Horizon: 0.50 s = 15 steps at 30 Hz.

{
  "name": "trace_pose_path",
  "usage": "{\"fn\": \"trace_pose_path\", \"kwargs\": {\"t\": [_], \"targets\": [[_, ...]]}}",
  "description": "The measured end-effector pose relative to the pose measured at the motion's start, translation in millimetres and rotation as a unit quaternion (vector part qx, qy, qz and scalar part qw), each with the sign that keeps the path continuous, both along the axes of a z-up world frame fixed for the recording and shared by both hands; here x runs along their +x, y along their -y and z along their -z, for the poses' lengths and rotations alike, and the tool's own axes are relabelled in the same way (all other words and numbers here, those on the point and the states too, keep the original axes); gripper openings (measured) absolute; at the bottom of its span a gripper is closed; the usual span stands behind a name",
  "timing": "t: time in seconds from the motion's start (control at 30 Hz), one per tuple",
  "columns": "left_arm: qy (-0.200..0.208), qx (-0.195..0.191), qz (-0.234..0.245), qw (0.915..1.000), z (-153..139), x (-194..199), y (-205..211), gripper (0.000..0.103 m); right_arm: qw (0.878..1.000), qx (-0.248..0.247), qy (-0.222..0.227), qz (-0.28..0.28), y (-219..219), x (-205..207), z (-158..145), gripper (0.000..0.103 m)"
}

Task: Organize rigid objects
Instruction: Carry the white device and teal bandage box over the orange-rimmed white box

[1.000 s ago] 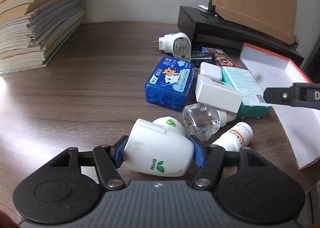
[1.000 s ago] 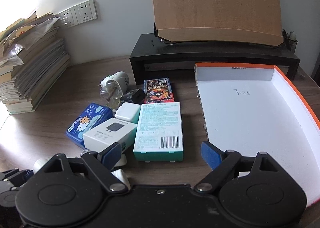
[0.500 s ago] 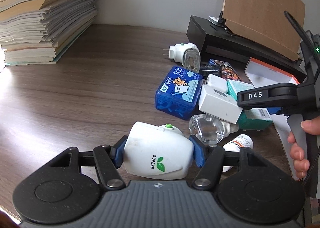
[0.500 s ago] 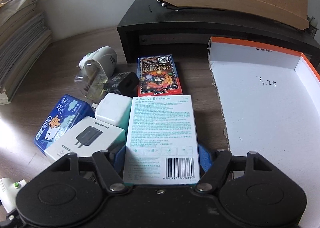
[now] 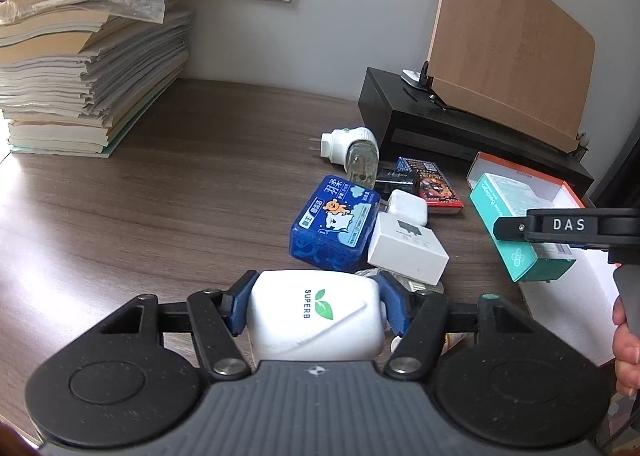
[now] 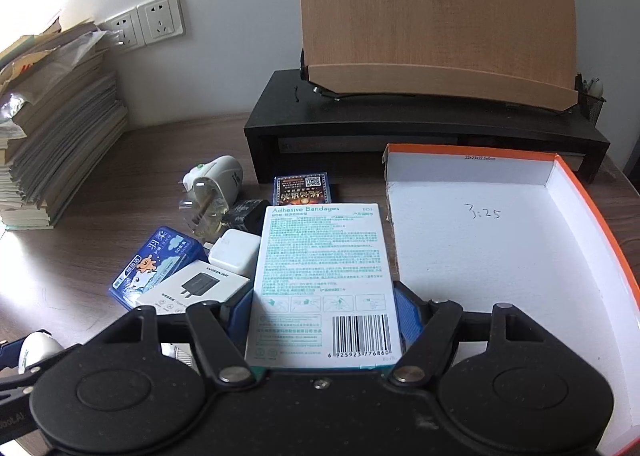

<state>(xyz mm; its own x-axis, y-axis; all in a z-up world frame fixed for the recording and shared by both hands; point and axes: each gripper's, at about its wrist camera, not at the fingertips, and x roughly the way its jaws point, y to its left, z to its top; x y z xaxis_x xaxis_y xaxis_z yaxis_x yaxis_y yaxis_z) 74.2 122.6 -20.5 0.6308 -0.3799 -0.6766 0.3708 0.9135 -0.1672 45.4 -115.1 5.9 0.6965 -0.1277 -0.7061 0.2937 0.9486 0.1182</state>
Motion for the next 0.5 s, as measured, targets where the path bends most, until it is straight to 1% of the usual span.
{"fn": "trace_pose_path", "kwargs": {"t": [0.13,0.23,0.33,0.5], "targets": [[0.011,-0.009,0.015,0.9998,-11,-6,9,0.064,1.000,0.004,0.015,0.012,7,-21,-11,0.084],[0.018,-0.018,0.035,0.9991,-20,-12,21,0.064,0.999,-0.005,0.022,0.025,16,-39,-18,0.084],[0.024,-0.022,0.051,0.9981,-26,-16,36,0.064,0.999,-0.006,0.026,0.043,30,-55,-24,0.084],[0.023,-0.030,0.085,0.9956,-36,-23,67,0.064,0.997,-0.007,0.029,0.075,57,-78,-32,0.084]]}}
